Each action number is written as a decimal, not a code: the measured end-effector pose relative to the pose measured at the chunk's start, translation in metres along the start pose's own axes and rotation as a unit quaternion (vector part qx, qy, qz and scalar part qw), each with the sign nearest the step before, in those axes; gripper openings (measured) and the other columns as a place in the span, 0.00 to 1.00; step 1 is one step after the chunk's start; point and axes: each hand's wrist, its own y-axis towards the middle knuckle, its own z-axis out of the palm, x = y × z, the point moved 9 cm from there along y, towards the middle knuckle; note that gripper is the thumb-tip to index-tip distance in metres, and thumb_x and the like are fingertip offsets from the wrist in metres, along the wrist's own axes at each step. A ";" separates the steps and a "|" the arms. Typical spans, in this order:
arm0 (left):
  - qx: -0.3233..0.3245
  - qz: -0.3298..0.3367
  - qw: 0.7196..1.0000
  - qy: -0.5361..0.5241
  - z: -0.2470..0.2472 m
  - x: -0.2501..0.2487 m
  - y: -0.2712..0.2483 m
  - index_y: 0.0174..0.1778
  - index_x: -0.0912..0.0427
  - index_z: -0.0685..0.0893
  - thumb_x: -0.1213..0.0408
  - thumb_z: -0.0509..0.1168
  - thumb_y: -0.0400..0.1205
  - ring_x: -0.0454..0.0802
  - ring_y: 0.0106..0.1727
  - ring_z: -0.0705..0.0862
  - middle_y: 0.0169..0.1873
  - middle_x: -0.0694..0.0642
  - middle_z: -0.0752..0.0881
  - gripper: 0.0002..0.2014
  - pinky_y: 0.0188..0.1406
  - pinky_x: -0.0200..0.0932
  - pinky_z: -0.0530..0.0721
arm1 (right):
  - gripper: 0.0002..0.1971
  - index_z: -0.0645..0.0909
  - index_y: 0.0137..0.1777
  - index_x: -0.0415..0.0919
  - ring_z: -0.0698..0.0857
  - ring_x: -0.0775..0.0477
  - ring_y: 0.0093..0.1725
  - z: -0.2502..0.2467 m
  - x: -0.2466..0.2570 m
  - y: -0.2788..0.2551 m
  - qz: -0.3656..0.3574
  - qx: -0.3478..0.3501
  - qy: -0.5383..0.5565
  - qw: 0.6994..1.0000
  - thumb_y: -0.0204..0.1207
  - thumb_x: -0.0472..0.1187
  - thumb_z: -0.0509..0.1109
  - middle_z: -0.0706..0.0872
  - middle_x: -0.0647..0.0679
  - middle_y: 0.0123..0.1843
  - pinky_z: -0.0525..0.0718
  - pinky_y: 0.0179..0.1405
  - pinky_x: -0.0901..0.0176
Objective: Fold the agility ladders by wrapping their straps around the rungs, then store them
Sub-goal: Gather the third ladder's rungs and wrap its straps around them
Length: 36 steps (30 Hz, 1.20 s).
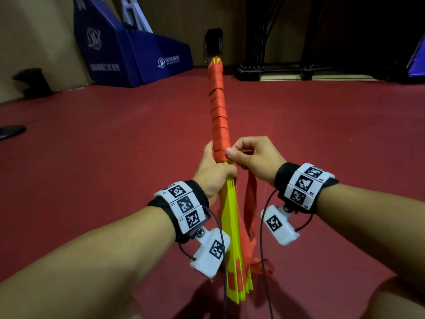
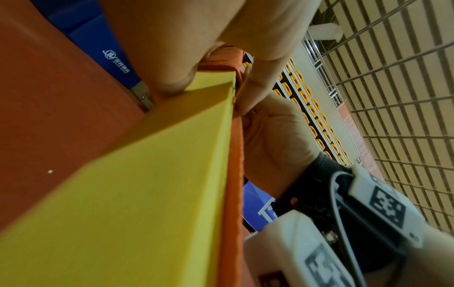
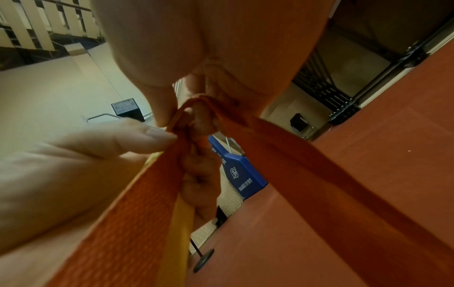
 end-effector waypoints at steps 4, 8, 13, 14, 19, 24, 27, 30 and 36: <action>-0.017 0.007 0.999 0.035 -0.004 0.000 0.001 0.72 0.54 0.73 0.75 0.70 0.55 0.56 0.45 0.83 0.45 0.58 0.81 0.44 0.40 0.50 0.81 | 0.09 0.81 0.38 0.37 0.72 0.52 0.25 0.005 0.000 0.000 0.016 0.035 0.072 0.997 0.81 0.32 0.71 0.78 0.50 0.26 0.72 0.27 0.61; -0.022 -0.014 1.000 0.013 -0.005 -0.003 -0.003 0.65 0.66 0.76 0.76 0.67 0.55 0.50 0.36 0.80 0.41 0.59 0.79 0.37 0.30 0.42 0.77 | 0.08 0.80 0.40 0.35 0.71 0.56 0.22 0.005 -0.010 0.001 0.042 0.053 0.083 0.994 0.81 0.29 0.70 0.77 0.55 0.22 0.70 0.26 0.63; -0.004 0.003 1.000 -0.003 0.001 -0.008 -0.008 0.51 0.63 0.78 0.74 0.63 0.58 0.48 0.32 0.74 0.33 0.55 0.75 0.23 0.30 0.43 0.70 | 0.05 0.79 0.43 0.37 0.73 0.56 0.23 0.006 -0.011 -0.001 0.036 0.067 0.068 0.995 0.81 0.33 0.72 0.80 0.53 0.28 0.72 0.26 0.63; -0.003 0.001 1.000 -0.005 0.001 -0.008 -0.008 0.50 0.63 0.79 0.74 0.63 0.59 0.47 0.31 0.73 0.33 0.55 0.75 0.22 0.31 0.44 0.69 | 0.05 0.78 0.46 0.38 0.75 0.55 0.24 0.004 -0.008 0.000 0.021 0.055 0.065 0.996 0.80 0.33 0.73 0.80 0.51 0.32 0.74 0.26 0.63; 0.005 -0.034 0.998 -0.049 0.003 -0.006 -0.010 0.45 0.62 0.79 0.73 0.63 0.60 0.48 0.30 0.75 0.29 0.55 0.75 0.17 0.33 0.45 0.71 | 0.07 0.77 0.48 0.43 0.79 0.63 0.33 0.002 0.008 0.000 -0.059 0.043 -0.023 0.997 0.81 0.32 0.71 0.82 0.51 0.41 0.77 0.37 0.70; 0.019 -0.065 0.994 -0.090 0.002 0.000 -0.010 0.48 0.72 0.80 0.76 0.60 0.71 0.53 0.30 0.83 0.32 0.63 0.81 0.11 0.34 0.45 0.83 | 0.10 0.81 0.52 0.38 0.85 0.54 0.33 0.007 0.008 -0.004 -0.046 0.074 -0.061 0.994 0.78 0.24 0.68 0.84 0.51 0.38 0.86 0.45 0.56; 0.038 -0.091 0.988 -0.120 0.001 0.004 -0.011 0.45 0.72 0.82 0.74 0.57 0.76 0.60 0.38 0.86 0.40 0.67 0.85 0.10 0.44 0.51 0.88 | 0.18 0.84 0.50 0.49 0.86 0.49 0.40 0.009 0.007 -0.006 -0.037 0.091 -0.067 0.993 0.69 0.25 0.73 0.83 0.49 0.48 0.87 0.52 0.39; 0.045 -0.113 0.984 -0.133 0.002 0.000 -0.014 0.48 0.76 0.80 0.70 0.50 0.83 0.58 0.32 0.88 0.34 0.69 0.86 0.15 0.34 0.48 0.90 | 0.20 0.86 0.59 0.44 0.85 0.48 0.49 0.017 0.015 -0.012 -0.063 0.121 -0.107 0.985 0.65 0.39 0.75 0.81 0.47 0.57 0.85 0.55 0.50; 0.075 -0.143 0.979 -0.125 0.007 0.009 -0.020 0.19 0.58 0.84 0.61 0.51 0.87 0.61 0.50 0.78 0.23 0.56 0.82 0.30 0.70 0.70 0.74 | 0.21 0.85 0.59 0.32 0.84 0.37 0.57 0.023 0.020 -0.016 -0.080 0.112 -0.142 0.980 0.70 0.44 0.74 0.82 0.38 0.59 0.83 0.62 0.43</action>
